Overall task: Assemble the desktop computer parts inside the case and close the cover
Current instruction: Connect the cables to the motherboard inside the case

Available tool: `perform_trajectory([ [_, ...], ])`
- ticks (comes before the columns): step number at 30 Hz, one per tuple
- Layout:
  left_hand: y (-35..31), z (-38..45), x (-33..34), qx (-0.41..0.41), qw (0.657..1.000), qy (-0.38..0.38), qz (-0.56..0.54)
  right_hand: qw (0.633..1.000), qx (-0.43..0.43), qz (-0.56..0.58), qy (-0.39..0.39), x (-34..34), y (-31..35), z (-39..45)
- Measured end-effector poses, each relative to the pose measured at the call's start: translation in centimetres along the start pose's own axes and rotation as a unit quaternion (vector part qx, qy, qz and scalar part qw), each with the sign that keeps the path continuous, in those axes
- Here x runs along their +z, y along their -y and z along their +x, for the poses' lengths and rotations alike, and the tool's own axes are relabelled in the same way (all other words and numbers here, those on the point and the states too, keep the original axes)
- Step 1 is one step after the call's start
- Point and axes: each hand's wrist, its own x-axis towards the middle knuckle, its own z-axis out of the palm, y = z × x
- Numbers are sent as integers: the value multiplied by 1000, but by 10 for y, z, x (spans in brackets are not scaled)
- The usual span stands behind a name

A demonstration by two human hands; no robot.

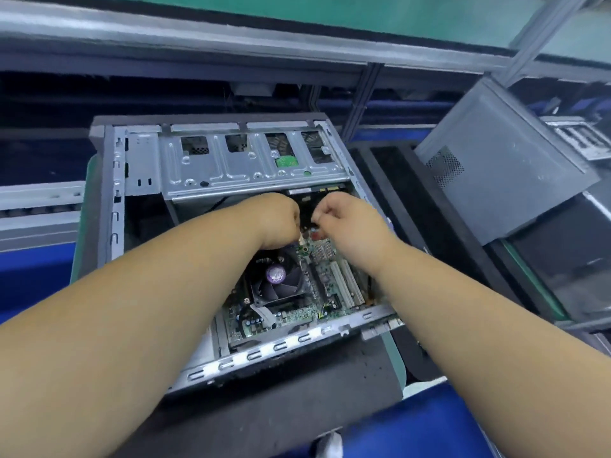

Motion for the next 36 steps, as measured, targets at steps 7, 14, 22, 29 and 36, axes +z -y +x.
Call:
perform_trajectory([
  [7, -8, -25, -27, -107, 993, 8, -51, 990, -26, 130, -52, -75, -12, 7],
  [14, -30, -55, -13, -217, 954, -115, -170, 979, -34, 202, -18, -105, -41, 20],
  [22, -69, -68, 25, -295, 890, -275, -211, 971, -58, 228, 31, -130, -78, 33],
  [29, -82, -87, 39, -335, 846, -363, -201, 966, -38, 246, 70, -128, -113, 39],
  [36, -79, -107, 48, -288, 846, -423, -147, 950, -65, 295, 76, -108, -104, 36],
])
